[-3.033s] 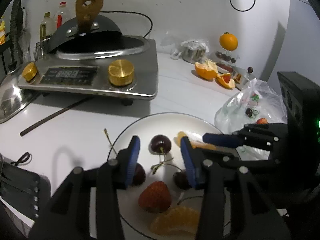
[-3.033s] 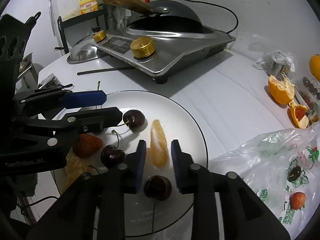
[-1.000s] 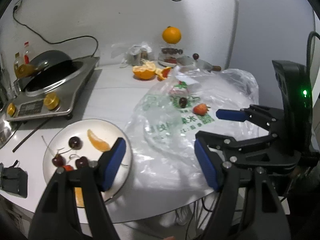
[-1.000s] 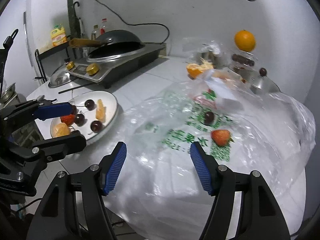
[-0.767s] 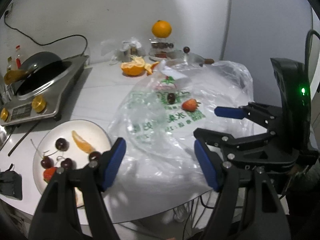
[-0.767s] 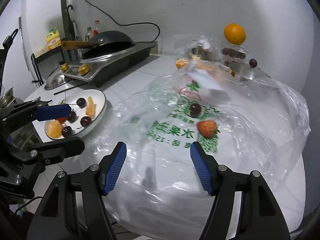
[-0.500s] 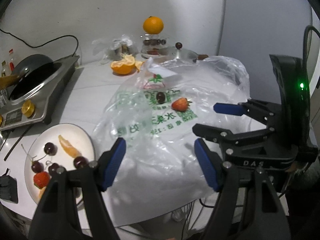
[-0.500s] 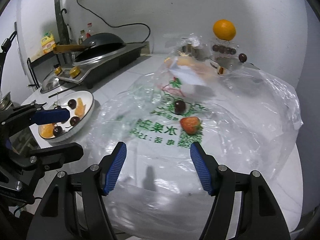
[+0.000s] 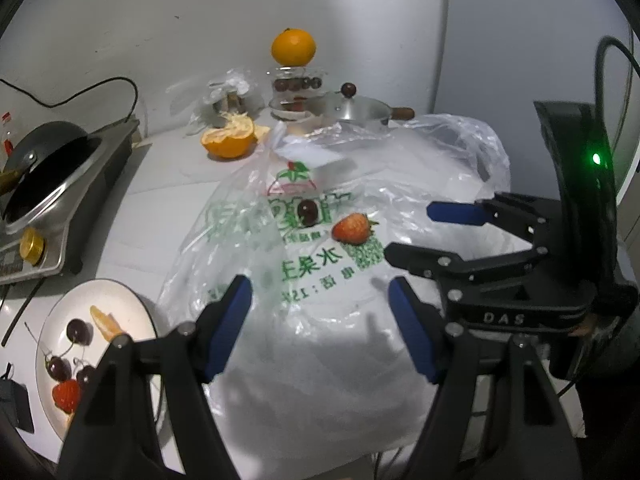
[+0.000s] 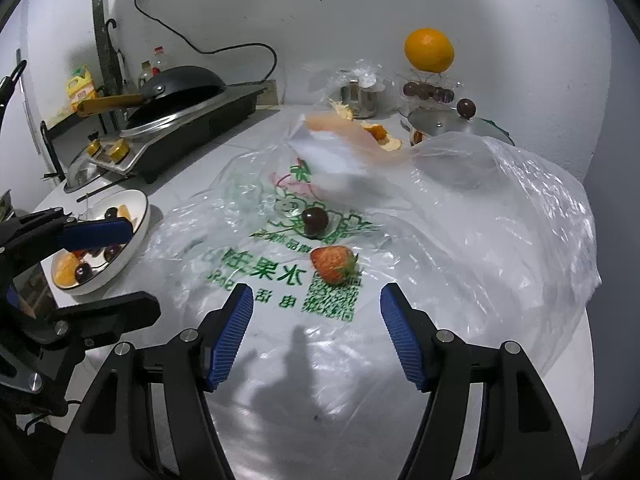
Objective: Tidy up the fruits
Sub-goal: 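Grasp a dark cherry with the left tool while the right tool grasps a strawberry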
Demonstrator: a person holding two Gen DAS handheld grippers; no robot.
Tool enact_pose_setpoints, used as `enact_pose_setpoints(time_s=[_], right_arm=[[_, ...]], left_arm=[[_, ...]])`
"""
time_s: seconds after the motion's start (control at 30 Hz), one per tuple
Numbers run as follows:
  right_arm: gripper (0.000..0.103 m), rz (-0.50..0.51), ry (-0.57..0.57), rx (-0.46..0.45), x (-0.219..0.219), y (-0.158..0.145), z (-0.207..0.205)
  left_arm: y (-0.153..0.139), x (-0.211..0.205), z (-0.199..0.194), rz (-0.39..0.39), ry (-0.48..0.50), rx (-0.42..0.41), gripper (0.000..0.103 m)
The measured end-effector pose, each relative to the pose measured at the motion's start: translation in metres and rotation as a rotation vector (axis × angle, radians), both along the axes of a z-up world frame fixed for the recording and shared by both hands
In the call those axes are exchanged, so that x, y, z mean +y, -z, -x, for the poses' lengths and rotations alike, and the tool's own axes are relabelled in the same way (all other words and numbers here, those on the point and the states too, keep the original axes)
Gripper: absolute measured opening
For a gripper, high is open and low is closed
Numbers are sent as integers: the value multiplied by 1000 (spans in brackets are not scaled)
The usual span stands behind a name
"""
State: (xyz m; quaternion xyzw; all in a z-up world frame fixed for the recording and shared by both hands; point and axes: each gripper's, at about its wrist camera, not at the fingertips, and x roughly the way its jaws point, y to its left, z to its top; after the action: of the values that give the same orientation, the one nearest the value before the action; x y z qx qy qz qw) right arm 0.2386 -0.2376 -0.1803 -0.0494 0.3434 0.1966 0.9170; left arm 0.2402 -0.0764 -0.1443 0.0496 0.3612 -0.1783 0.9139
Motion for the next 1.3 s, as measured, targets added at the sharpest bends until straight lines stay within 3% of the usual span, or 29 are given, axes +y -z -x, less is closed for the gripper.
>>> enact_pose_setpoints(time_s=[0.77, 0.9, 1.03, 1.3], right_arm=[[67, 54, 0, 122, 16, 38, -80], [56, 58, -10, 137, 17, 42, -84], [37, 57, -51, 137, 22, 42, -82], [36, 25, -78, 100, 10, 33, -74]], left_arm=[[30, 14, -54, 20, -17, 70, 72], [34, 12, -60, 17, -19, 77, 72], [41, 12, -69, -9, -51, 101, 72], [38, 6, -74, -41, -70, 99, 72]])
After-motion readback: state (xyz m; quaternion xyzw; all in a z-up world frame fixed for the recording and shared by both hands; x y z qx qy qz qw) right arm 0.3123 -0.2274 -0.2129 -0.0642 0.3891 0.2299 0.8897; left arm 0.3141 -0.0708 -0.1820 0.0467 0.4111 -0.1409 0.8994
